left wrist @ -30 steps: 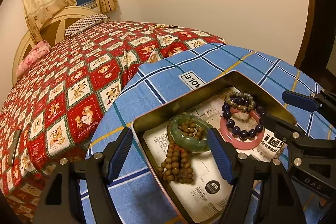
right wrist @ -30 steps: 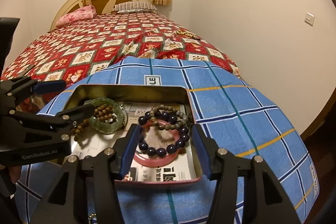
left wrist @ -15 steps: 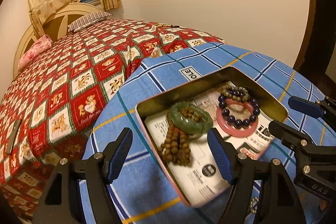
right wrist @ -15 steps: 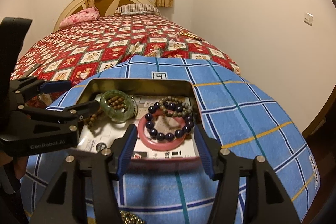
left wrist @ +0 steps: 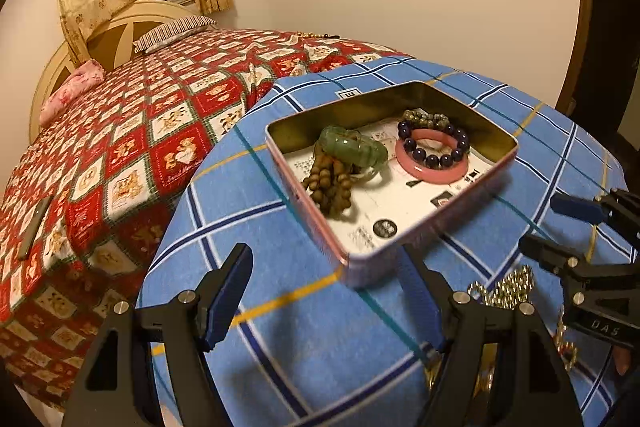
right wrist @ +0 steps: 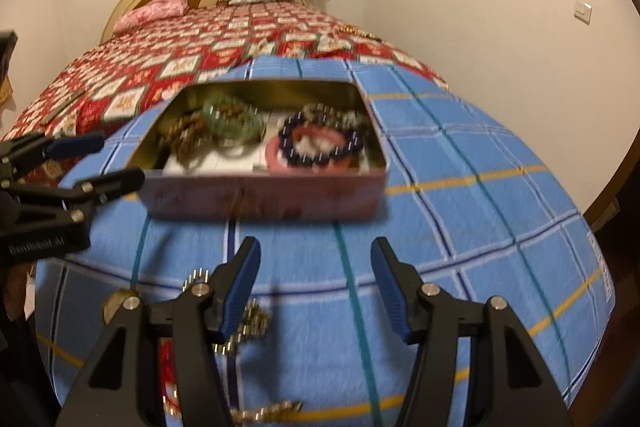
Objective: Organize jewelry
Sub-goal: 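Withdraw both tools from the tin toward the gold chain and watch, then grasp the gold bead chain with the right tool while the left grasps the gold watch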
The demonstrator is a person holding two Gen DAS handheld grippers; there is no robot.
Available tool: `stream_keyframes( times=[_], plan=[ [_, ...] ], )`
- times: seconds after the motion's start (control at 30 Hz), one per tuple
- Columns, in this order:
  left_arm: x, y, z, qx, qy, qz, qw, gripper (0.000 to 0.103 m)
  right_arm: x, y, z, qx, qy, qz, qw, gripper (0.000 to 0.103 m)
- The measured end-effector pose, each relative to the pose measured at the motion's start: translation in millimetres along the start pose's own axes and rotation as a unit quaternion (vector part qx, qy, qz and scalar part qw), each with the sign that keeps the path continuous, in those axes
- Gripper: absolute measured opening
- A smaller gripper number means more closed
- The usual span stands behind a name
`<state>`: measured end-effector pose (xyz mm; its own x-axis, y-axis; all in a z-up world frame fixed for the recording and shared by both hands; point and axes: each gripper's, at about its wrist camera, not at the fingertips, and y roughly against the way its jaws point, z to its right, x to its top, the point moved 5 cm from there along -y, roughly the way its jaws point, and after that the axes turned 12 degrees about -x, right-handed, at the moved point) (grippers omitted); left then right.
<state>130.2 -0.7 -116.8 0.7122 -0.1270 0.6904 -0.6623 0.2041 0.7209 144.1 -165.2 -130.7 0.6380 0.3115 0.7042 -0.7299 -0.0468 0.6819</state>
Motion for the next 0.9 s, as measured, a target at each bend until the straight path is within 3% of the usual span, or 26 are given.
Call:
stream_keyframes(
  times=[0.33,0.6,0.63,0.73,0.9],
  plan=[
    [-34,13,3,0.003,0.006,-0.016,0.9999,0.074,-15,13,-14,0.03,0.007,-0.006,1.0,0.062],
    [-41,13,5,-0.004,0.012,-0.018,0.9998,0.074,-22,8,-37,0.045,0.037,-0.027,0.998,0.062],
    [-42,13,6,-0.005,0.011,-0.019,0.9998,0.074,-23,6,-37,0.047,0.036,-0.033,0.998,0.059],
    [-44,13,6,-0.006,0.012,-0.021,0.9997,0.074,-27,3,-35,0.064,0.025,-0.05,0.996,0.026],
    [-47,18,6,-0.009,0.017,-0.017,0.9997,0.074,-35,14,-29,0.051,0.022,-0.039,0.998,0.021]
  ],
)
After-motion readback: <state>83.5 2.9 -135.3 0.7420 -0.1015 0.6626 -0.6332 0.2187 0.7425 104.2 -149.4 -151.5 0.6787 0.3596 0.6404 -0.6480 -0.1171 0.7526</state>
